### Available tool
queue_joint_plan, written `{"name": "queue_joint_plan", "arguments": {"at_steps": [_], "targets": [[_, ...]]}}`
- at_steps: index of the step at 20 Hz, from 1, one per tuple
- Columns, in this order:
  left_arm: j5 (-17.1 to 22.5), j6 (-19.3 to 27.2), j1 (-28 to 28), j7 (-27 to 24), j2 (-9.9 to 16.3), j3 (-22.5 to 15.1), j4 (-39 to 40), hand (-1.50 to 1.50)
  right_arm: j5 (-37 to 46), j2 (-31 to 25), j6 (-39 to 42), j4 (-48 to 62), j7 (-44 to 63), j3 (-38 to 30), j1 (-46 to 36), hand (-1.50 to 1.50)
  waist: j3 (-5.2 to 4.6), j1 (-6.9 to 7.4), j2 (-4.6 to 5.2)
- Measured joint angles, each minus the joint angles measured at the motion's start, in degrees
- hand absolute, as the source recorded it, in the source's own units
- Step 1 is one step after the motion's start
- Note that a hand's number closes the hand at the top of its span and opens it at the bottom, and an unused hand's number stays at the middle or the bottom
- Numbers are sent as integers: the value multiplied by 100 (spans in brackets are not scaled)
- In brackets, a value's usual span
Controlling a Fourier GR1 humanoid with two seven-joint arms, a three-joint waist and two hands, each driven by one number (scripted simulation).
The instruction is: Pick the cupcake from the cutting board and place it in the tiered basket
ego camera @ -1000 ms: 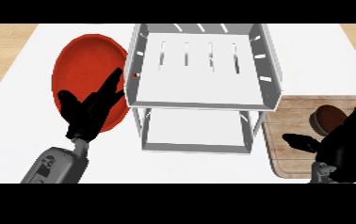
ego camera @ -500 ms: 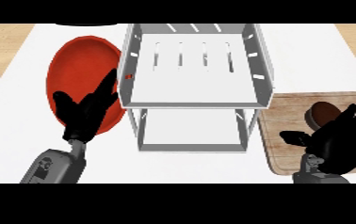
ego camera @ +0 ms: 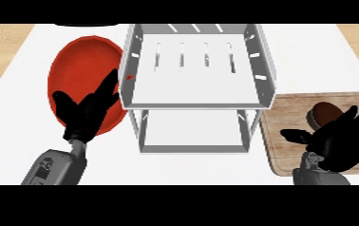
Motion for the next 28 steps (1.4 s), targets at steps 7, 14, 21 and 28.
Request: {"name": "queue_joint_plan", "arguments": {"at_steps": [7, 14, 21, 28], "targets": [[-291, 17, 157, 55, -204, 8, -147, 0, -268, 20, -251, 330, -316, -500, -120, -150, -12, 10, -15], [-388, -145, 75, 120, -330, 206, -91, 0, -658, -61, -600, 759, -587, -924, -232, -150, -33, 12, -34], [-552, -224, 151, 84, -491, 294, -98, 0, -1041, -265, -956, 1360, -920, -1146, -396, -150, -70, 27, -57], [-612, -283, 204, 209, -525, 347, -214, 0, -1408, -414, -1257, 1911, -1660, -1001, -643, 150, -95, 58, -70]]}}
